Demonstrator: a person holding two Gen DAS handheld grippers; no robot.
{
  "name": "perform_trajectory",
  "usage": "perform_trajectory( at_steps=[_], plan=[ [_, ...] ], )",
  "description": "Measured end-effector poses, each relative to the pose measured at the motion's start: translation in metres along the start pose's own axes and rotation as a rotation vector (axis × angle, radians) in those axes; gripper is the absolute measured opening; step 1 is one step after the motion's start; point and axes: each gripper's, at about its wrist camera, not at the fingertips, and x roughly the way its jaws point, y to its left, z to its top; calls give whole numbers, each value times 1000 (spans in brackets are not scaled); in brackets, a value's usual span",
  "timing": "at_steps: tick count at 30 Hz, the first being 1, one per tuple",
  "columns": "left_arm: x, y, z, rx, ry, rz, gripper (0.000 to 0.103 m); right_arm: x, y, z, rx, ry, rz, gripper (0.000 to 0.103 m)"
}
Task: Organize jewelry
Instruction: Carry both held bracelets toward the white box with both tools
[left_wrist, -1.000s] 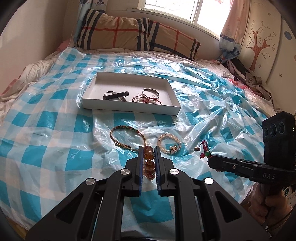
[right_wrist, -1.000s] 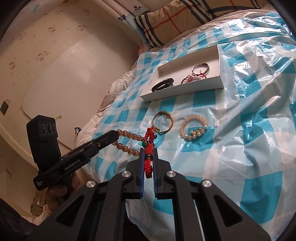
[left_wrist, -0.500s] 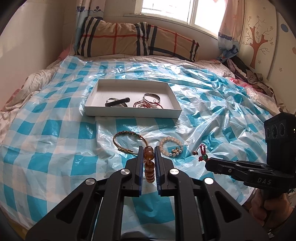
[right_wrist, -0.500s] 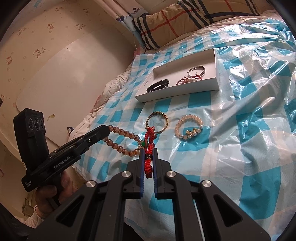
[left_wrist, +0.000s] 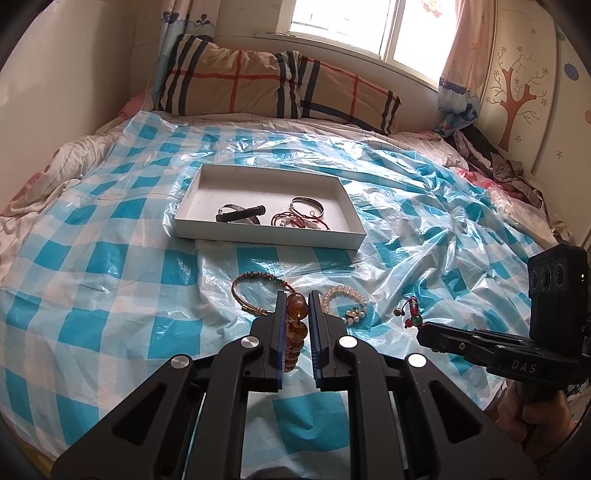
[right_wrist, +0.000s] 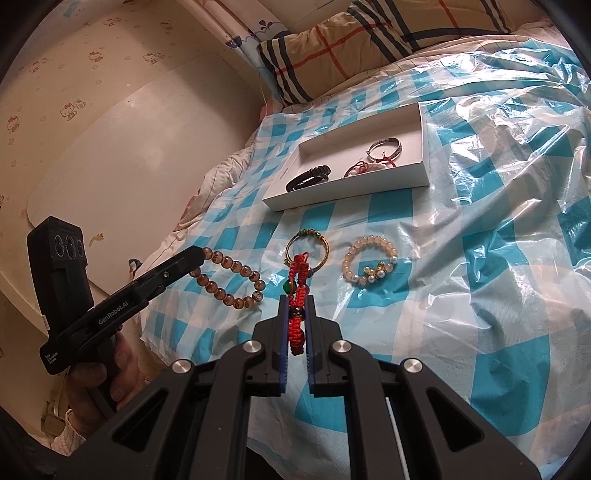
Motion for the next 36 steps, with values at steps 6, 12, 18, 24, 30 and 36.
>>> perform_trajectory(
  at_steps=[6, 12, 18, 24, 30, 36],
  plan=[
    [-1, -1, 5, 5, -10, 7, 11, -2, 13, 10, -38, -15, 15, 9],
    [1, -6, 6, 18, -15, 8, 11, 0, 22, 18, -56, -19, 40, 9],
    [2, -9, 10, 24, -25, 10, 11, 4, 23, 26, -62, -23, 49, 9],
    [4, -8, 15, 20, -39, 9, 11, 7, 23, 34, -72, -25, 53, 9],
    [7, -3, 25, 14, -63, 5, 11, 12, 23, 45, -88, -31, 47, 9],
    [9, -1, 40, 12, -93, 0, 11, 18, 21, 56, -98, -39, 48, 9]
  ],
)
